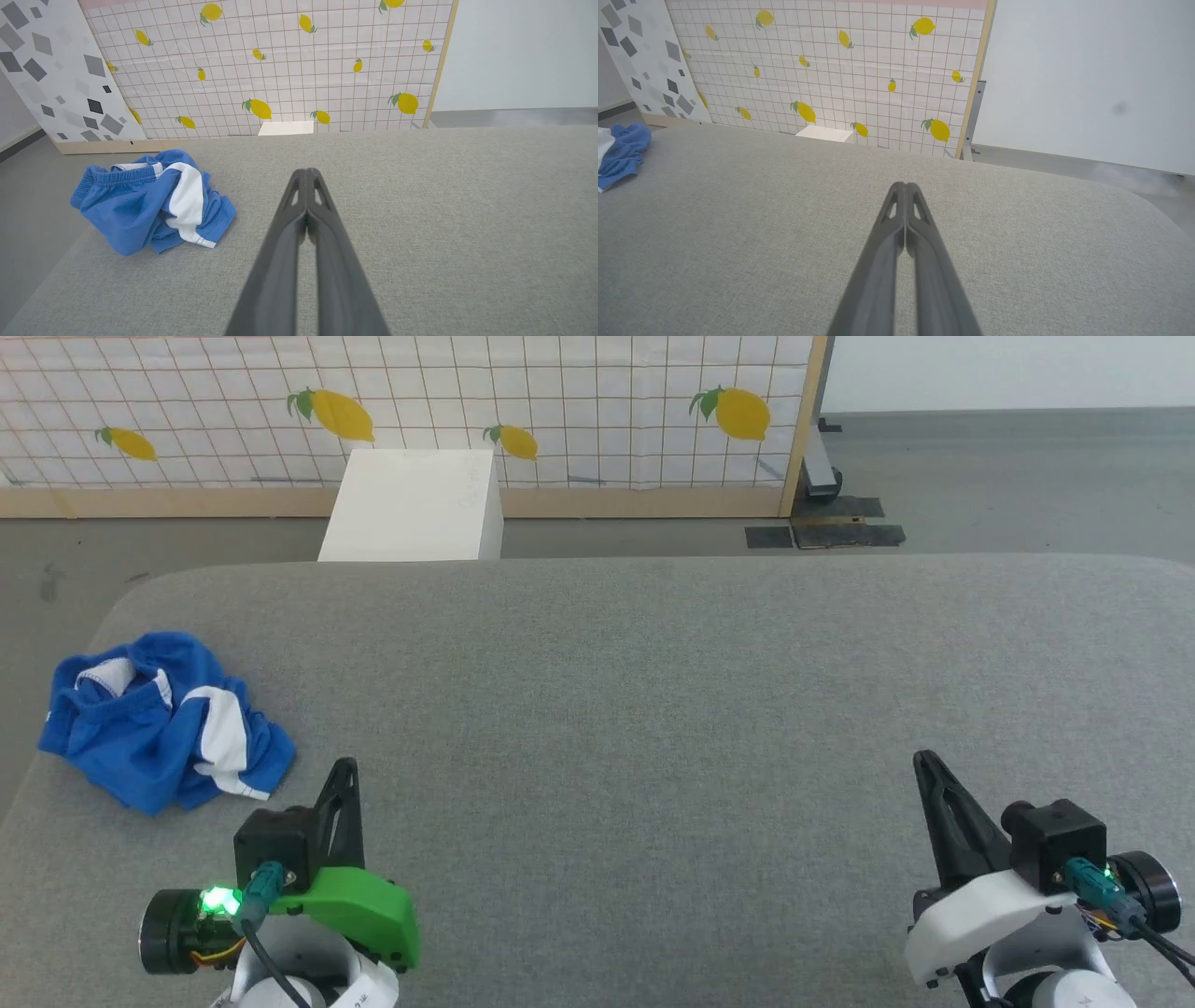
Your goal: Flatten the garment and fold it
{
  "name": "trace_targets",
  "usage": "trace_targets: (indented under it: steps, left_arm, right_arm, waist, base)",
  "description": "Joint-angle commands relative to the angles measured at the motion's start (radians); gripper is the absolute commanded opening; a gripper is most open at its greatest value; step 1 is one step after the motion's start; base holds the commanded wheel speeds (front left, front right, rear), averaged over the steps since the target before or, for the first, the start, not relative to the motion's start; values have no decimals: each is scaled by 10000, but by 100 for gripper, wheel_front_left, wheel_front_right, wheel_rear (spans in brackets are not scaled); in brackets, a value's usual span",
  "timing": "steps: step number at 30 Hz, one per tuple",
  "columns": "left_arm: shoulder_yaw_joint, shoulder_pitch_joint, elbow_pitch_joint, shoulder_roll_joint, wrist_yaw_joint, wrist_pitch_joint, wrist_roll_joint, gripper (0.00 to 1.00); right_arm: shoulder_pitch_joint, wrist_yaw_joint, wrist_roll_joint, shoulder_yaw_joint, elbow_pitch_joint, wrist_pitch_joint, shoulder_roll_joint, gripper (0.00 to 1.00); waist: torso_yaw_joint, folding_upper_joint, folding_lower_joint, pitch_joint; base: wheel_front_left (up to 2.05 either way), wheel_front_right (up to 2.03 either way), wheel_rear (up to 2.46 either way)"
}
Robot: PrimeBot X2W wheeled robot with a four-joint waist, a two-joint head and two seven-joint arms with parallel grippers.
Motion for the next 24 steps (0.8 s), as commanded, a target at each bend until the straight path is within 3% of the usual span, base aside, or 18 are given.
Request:
trace_targets:
  steps: [1,19,20,21,22,24]
  left_arm:
    - [39,113,-26,-51,68,14,103,0]
    - [-8,-1,2,2,0,-2,-5,0]
    - [-21,-3,4,2,1,-5,-7,100]
    - [-22,-3,4,2,1,-4,-6,0]
    - [-27,-2,2,2,-2,0,-2,100]
    - [-51,-14,23,1,7,-26,-26,100]
  right_arm:
    - [-186,-15,-62,20,12,-1,11,0]
    - [1,0,2,-3,-2,-2,0,0]
    - [3,2,4,-5,-2,-4,0,100]
    - [4,0,4,-7,-1,-3,0,0]
    - [5,2,4,-6,-2,-2,0,100]
    - [-3,0,4,-12,7,-25,0,100]
  waist:
    - [0,0,-1,0]
    - [0,0,0,0]
    - [-1,0,0,1]
    - [-1,0,0,0]
    - [0,0,0,0]
    - [-1,0,0,1]
  base:
    - [0,0,0]
    - [0,0,0]
    - [0,0,0]
    - [0,0,0]
    - [0,0,0]
    - [0,0,0]
